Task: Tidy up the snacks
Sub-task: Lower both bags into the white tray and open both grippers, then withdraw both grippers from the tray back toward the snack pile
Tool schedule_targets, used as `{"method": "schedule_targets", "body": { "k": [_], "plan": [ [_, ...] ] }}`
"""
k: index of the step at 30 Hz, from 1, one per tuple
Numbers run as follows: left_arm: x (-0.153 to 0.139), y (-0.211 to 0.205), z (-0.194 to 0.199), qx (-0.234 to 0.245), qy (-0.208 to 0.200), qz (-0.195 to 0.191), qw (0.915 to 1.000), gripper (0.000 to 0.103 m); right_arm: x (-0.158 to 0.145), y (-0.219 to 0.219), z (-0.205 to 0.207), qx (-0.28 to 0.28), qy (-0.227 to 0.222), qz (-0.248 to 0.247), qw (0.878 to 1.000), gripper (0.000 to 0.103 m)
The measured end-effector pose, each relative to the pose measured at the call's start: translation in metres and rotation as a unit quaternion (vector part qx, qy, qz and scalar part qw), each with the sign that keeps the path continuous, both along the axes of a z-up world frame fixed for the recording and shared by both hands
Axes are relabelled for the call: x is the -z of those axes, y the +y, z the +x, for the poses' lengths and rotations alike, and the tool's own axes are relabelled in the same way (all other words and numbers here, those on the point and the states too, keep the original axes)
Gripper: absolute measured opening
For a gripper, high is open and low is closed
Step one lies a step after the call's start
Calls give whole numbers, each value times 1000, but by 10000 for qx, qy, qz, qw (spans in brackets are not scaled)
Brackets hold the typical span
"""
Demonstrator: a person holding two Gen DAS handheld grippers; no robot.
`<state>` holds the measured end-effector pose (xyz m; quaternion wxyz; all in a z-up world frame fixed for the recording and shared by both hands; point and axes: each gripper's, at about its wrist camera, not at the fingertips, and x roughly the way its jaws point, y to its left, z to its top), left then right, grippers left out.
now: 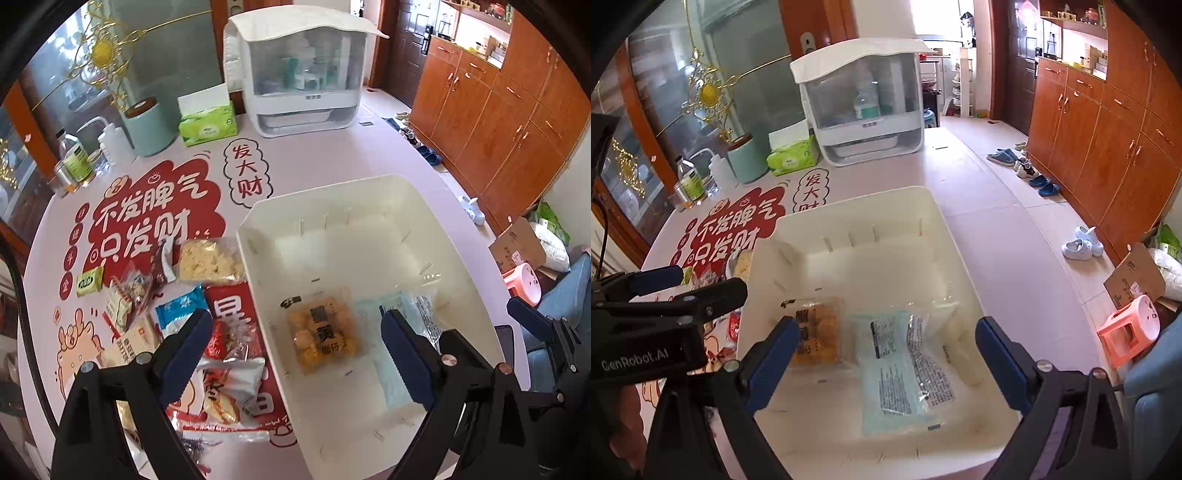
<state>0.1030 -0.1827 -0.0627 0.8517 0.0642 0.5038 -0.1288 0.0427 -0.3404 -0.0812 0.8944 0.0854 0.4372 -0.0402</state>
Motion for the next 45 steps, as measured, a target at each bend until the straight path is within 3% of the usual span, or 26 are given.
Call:
{"method": "schedule_targets", "body": {
  "k": [10, 20, 32, 40, 45],
  "plan": [
    [-12, 30, -33, -199, -123, -72, 9997, 92, 2, 17, -16, -407, 251, 211, 9986, 97],
    [-25, 81, -70, -700, -550, -216, 9958, 92, 1, 46, -28, -624, 365, 224, 9971, 97],
    [-32, 135, -99, -1069, -811, -356, 9903, 92, -27, 72, -32, -784, -351, 111, 9962, 97],
    [-29, 196, -99, -1259, -471, -609, 9891, 92, -48, 119, -34, -1038, -974, -26, 9898, 97],
    [-39, 244, -90, -1330, -598, -545, 9878, 92, -64, 159, -30, -1052, -1149, -33, 9878, 97]
  ]
}}
